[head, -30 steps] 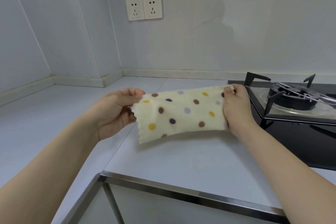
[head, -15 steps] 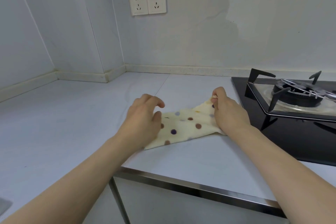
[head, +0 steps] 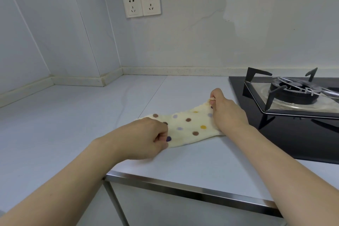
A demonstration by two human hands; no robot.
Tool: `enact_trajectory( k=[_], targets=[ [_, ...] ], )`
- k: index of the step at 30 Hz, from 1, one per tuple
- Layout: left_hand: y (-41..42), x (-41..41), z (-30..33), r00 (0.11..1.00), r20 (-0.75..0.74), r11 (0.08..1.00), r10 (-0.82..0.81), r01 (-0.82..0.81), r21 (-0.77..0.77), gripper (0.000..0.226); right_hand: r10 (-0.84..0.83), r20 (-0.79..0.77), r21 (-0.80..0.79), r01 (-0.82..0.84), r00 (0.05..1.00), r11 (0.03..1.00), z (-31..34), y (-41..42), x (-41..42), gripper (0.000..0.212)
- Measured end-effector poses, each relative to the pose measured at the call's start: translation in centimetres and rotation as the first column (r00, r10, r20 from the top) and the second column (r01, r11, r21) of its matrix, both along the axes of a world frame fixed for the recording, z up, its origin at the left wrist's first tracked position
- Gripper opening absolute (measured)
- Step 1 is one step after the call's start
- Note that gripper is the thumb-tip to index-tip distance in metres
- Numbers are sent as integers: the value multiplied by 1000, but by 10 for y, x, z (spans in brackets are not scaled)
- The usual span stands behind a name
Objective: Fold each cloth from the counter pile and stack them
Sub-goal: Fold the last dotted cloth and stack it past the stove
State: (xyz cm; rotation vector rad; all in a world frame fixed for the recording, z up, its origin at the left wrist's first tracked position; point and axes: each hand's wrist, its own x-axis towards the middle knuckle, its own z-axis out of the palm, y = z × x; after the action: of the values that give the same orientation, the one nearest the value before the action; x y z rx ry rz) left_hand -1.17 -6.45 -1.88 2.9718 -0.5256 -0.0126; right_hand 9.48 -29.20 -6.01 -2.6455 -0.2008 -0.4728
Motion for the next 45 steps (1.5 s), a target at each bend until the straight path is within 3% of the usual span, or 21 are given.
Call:
enact_trajectory(
  k=[4, 7, 9, 11, 13, 15, 16, 19, 22, 27, 34, 41, 45],
  targets=[
    [-5, -6, 11, 997, -73, 994, -5, 13, 110, 26, -27, -32, -2, 27, 999, 1000, 1, -2, 0, 15],
    [-9, -6, 9, 969, -239, 997, 58, -66, -25, 34, -14, -47, -10, 14, 999, 1000, 2, -1, -1, 16],
    [-6, 1, 3, 971, -165, 942, 171, -210, -261, 35, 0, -52, -2, 0, 999, 1000, 2, -1, -1, 13],
    [5, 12, -7, 931, 19, 847, 365, -324, -422, 29, -5, -61, -10, 4, 998, 1000, 3, 2, -2, 13],
    [14, 19, -18, 893, 74, 856, 444, -398, -329, 32, -39, -78, -4, 38, 996, 999, 4, 4, -2, 21],
    [21, 22, -25, 901, 32, 894, 432, -423, -150, 29, -79, -104, -1, 79, 991, 997, 5, 5, 0, 32],
    [22, 24, -26, 906, 5, 898, 423, -419, -132, 23, -87, -99, -7, 87, 991, 996, 4, 4, 2, 34],
    [25, 26, -20, 903, -97, 867, 418, -428, -255, 15, -64, -29, 118, 67, 998, 991, 1, 1, 7, 27],
    [30, 26, -15, 890, -144, 831, 433, -456, -319, 3, 10, 43, 433, -27, 999, 901, 7, 0, 8, 26],
    [29, 26, -14, 899, -145, 800, 413, -435, -413, 36, 55, 96, 696, -106, 994, 710, 16, 1, 5, 24],
    [41, 29, -9, 886, -56, 719, 461, -410, -561, 36, 103, 108, 762, -149, 989, 630, 19, 2, -2, 19],
    [45, 27, -10, 893, 35, 711, 449, -333, -619, 35, 87, 117, 730, -145, 989, 668, 17, 6, -2, 21],
    [45, 25, -10, 935, -29, 751, 353, -302, -587, 38, 26, 164, 637, -126, 986, 760, 13, 2, 2, 22]
  ],
)
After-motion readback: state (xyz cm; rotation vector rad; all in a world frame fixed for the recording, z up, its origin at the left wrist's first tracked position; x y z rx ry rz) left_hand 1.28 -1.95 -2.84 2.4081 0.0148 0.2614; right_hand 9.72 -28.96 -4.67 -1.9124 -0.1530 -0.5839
